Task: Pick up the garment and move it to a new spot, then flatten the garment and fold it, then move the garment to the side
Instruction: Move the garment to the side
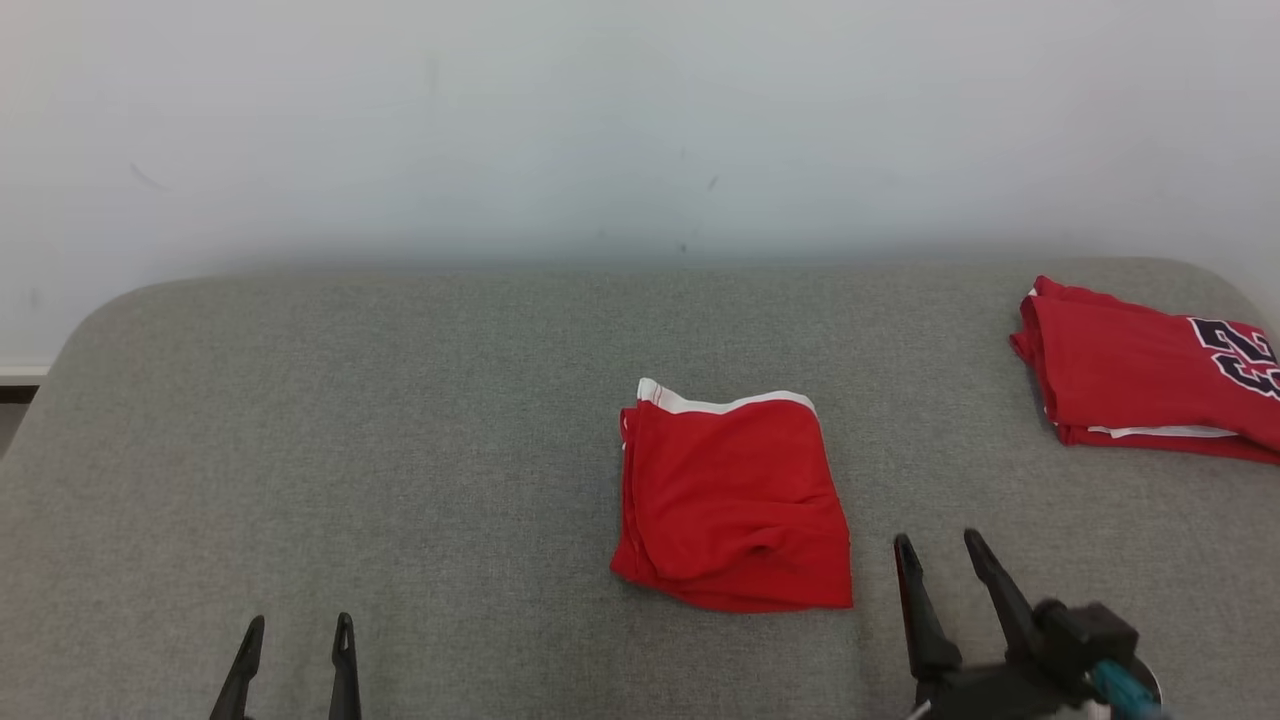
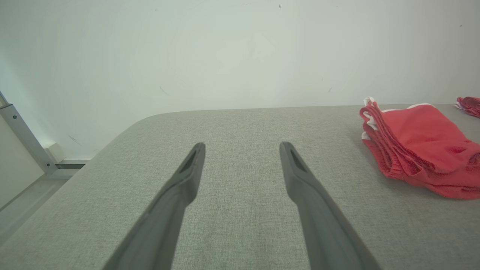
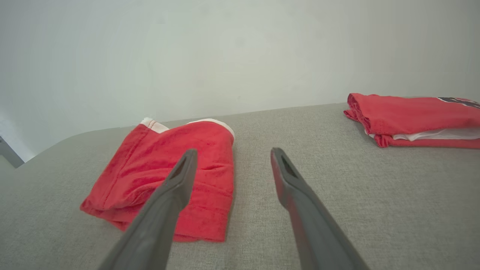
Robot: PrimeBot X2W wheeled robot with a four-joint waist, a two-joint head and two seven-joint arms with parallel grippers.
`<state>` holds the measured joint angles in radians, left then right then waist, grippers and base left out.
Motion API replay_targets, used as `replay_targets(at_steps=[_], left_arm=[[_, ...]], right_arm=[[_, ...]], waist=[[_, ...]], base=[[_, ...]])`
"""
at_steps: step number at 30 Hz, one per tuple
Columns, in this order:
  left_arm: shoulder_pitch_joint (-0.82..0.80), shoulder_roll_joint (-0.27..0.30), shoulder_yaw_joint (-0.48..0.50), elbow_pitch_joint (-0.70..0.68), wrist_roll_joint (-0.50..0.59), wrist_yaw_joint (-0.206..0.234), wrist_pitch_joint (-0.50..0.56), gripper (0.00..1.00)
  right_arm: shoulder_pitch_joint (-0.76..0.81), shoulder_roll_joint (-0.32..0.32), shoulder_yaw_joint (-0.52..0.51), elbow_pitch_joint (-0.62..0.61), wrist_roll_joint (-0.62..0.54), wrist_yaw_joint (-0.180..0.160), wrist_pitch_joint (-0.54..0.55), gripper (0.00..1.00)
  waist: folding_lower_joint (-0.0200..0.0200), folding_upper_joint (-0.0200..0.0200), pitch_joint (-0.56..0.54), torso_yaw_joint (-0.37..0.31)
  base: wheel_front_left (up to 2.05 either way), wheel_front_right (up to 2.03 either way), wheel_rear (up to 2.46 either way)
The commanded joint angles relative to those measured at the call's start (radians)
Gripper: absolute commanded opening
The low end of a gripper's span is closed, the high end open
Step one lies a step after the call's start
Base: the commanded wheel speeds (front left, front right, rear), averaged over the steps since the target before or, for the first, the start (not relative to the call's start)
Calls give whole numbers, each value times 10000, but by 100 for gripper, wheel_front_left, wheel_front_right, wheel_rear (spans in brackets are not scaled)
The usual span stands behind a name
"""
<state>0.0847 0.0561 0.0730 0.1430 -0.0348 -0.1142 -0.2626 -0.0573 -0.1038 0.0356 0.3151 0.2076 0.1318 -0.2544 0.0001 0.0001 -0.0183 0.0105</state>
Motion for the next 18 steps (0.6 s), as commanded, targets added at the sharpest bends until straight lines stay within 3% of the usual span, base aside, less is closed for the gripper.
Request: replay_targets(at_steps=[1,8,18], left_arm=[[-101,27,-18,15,24,9,-27,100],[-371,36,-198,26,34,-38,-27,100],[-965,25,-470,122,-156,-72,-27,100]], right_arm=[[-299,-54,65,96,106,-31,49,100],[-2284,-428,652,1415,139,-31,534,100],[-4528,-869,745,4408,245,-31,1232,100]], waist=[[-1,-1,38,44],[-1,-1,305,382],[-1,-1,1064,1031]], base=[[0,0,0],[0,0,0],[0,0,0]])
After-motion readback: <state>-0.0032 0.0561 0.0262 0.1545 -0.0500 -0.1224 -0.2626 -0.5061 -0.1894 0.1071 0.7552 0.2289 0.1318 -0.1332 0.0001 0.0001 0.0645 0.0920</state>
